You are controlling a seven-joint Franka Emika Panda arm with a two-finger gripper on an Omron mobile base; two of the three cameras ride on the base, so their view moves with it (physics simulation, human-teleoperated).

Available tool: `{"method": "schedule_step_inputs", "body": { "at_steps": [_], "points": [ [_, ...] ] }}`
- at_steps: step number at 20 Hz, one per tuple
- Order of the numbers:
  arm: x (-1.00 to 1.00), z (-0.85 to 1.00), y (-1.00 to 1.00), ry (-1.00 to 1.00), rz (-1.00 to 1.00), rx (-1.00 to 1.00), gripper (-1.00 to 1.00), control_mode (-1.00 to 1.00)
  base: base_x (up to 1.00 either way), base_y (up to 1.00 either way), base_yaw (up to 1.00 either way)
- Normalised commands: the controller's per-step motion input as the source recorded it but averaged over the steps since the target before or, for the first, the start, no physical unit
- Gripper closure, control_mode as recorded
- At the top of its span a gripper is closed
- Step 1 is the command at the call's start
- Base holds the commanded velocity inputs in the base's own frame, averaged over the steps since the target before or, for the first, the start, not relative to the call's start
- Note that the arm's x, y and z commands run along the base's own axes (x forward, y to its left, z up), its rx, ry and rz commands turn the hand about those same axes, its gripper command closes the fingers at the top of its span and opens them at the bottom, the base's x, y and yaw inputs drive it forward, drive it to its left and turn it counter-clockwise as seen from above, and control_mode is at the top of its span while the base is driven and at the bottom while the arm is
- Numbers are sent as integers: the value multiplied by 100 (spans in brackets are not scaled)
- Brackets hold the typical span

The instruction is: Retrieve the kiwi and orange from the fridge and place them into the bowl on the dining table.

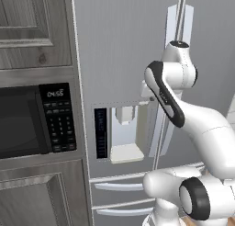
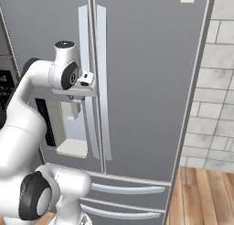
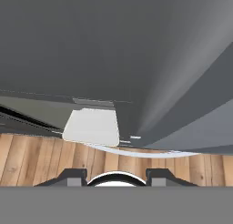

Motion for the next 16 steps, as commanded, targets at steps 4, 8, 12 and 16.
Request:
{"method": "schedule_step_inputs", "body": {
  "at_steps": [4,8,12,16],
  "points": [
    [-26,0,-4,-2,-2,0,-100,-100,0,0,0],
    [-61,-5,-22,-13,-7,0,-100,-100,0,0,0],
    [-56,-16,-26,-11,-3,1,-100,-100,0,0,0],
    [-45,-23,-4,-10,-3,0,-100,-100,0,0,0]
  ]
}}
